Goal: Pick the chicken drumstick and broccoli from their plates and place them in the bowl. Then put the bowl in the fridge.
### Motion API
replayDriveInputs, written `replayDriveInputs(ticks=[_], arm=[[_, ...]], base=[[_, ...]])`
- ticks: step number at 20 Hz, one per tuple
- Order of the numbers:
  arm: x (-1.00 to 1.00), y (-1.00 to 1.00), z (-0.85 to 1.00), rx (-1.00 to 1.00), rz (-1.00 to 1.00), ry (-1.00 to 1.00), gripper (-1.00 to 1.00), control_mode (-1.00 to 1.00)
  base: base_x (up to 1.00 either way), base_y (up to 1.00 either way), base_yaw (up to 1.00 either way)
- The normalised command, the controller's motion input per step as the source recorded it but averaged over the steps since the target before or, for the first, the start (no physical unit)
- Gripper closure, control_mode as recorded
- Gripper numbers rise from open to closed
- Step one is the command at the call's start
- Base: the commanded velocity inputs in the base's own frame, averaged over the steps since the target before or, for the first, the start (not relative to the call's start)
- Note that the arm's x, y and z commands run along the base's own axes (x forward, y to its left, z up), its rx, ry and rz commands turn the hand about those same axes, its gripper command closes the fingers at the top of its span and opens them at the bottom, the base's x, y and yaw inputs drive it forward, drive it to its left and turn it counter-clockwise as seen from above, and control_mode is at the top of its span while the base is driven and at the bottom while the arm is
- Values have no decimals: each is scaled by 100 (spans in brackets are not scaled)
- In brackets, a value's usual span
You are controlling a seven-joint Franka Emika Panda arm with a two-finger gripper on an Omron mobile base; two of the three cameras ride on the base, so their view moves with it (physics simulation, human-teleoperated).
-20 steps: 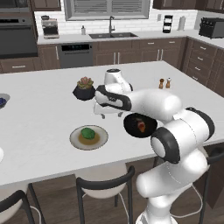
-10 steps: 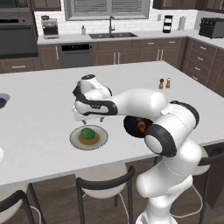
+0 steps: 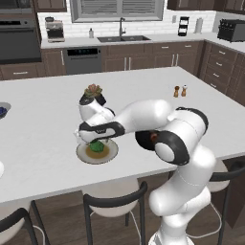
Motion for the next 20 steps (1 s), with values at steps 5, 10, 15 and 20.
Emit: replayDriveInputs(ticks=[5,10,15,20], arm=[[17,2,-26,-7,0,-9,-100,-100],[30,0,0,-1,-1,-2,-100,-100],[27,2,-2,0,0,0,-100,-100],[26,13,-16,-1,-1,0,-100,-100]], base=[[0,0,0],[0,0,0],[0,0,0],[0,0,0]])
